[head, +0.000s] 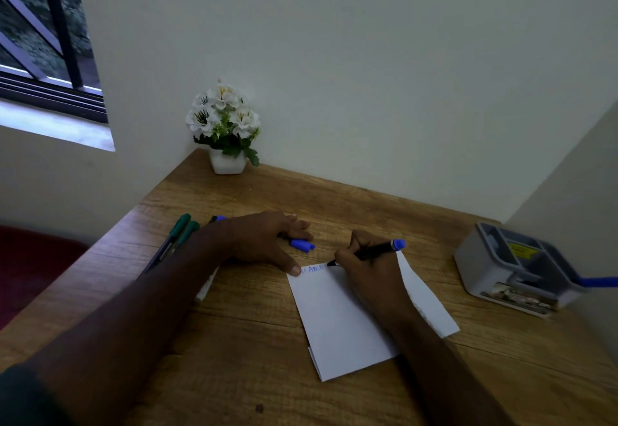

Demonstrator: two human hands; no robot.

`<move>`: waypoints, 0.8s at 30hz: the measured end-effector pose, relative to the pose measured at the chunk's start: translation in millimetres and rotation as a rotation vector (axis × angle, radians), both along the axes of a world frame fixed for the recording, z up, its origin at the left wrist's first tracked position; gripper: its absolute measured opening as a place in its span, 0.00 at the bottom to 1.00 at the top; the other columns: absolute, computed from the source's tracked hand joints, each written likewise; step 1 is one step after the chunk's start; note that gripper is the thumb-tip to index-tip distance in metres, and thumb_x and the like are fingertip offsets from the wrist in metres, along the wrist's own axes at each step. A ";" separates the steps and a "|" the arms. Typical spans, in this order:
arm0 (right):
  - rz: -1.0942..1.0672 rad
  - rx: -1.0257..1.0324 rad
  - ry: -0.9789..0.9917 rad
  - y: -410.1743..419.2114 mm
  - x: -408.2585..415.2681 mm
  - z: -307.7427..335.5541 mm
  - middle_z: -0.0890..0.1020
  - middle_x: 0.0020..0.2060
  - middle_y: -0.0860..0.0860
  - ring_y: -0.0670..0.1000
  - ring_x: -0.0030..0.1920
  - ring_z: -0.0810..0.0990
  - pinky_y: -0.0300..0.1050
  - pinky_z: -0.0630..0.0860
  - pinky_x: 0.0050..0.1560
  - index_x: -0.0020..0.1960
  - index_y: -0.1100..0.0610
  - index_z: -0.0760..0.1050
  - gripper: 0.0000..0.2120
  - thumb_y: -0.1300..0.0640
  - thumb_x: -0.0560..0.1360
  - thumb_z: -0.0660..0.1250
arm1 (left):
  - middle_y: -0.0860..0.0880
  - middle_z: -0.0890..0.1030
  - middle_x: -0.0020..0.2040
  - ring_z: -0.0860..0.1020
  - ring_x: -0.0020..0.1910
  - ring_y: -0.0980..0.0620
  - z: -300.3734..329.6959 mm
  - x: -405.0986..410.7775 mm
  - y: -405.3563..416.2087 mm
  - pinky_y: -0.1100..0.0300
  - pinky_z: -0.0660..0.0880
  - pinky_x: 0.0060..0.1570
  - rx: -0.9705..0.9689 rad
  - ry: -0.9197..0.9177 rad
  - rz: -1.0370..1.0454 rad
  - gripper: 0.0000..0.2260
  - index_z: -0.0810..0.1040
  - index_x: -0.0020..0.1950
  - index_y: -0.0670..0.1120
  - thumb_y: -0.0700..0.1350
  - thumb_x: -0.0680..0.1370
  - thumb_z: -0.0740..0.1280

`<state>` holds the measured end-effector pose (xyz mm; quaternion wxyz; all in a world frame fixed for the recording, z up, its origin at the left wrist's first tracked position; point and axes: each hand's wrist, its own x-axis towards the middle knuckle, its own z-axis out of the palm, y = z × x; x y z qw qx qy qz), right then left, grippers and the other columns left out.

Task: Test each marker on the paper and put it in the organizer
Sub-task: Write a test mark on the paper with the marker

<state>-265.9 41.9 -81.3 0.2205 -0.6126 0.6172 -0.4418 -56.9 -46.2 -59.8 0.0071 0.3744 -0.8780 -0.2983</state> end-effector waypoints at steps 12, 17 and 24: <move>-0.007 -0.013 0.038 -0.8 -0.2 -1.3 0.76 0.27 0.47 0.43 0.31 0.75 0.39 0.72 0.35 0.34 0.58 0.71 0.11 0.61 0.72 0.70 | 0.59 0.55 0.79 0.47 0.78 0.56 -2.1 0.2 -1.8 0.49 0.48 0.77 0.006 -0.003 -0.012 0.34 0.63 0.75 0.59 0.58 0.72 0.72; -0.008 0.010 0.034 -1.3 -2.4 -1.3 0.72 0.26 0.47 0.42 0.29 0.71 0.43 0.71 0.35 0.33 0.56 0.68 0.13 0.60 0.72 0.70 | 0.59 0.55 0.79 0.47 0.78 0.56 -3.8 0.5 -3.4 0.49 0.48 0.77 -0.001 -0.001 -0.016 0.34 0.63 0.75 0.59 0.59 0.72 0.72; -0.002 -0.001 0.024 -0.8 0.1 -1.3 0.74 0.26 0.47 0.41 0.29 0.73 0.35 0.71 0.33 0.34 0.58 0.69 0.12 0.62 0.72 0.70 | 0.59 0.55 0.79 0.48 0.78 0.56 -9.1 1.6 -8.2 0.47 0.48 0.77 -0.010 0.009 -0.022 0.35 0.63 0.75 0.60 0.60 0.71 0.72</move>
